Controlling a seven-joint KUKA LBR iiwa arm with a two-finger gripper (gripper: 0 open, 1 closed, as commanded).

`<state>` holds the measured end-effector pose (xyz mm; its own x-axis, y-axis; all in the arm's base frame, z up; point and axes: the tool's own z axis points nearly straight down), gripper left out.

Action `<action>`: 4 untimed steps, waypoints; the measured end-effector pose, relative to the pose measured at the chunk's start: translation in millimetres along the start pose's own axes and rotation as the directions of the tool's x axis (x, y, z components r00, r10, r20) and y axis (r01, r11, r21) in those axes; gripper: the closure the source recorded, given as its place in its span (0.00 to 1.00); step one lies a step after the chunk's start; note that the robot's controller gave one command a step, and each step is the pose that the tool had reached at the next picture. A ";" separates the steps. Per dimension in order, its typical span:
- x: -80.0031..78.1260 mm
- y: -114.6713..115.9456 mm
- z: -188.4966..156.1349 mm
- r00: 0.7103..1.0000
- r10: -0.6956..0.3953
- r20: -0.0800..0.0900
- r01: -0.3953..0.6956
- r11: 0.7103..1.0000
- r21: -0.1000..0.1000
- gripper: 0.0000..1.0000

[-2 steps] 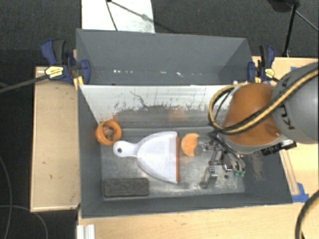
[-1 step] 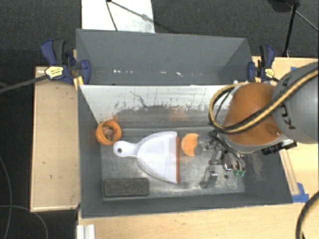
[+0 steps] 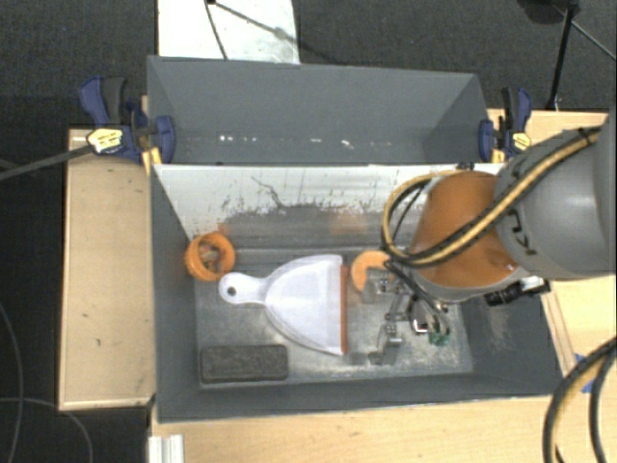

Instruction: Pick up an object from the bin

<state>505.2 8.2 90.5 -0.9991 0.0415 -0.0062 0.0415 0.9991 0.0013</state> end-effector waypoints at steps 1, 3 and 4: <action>-16.5 -1.0 -9.4 0.999 0.026 -0.019 -0.026 1.000 0.001 0.00; -8.4 56.5 -95.3 0.999 0.054 0.009 -0.054 0.999 -0.001 0.00; -6.0 64.5 -35.0 1.000 0.005 0.002 -0.005 1.000 -0.002 0.00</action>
Offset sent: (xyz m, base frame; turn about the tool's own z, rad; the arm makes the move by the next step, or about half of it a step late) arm 0.0009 0.0329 0.1271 0.0871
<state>513.7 72.4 125.6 -0.9989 0.0461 -0.0084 0.0461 0.9989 0.0030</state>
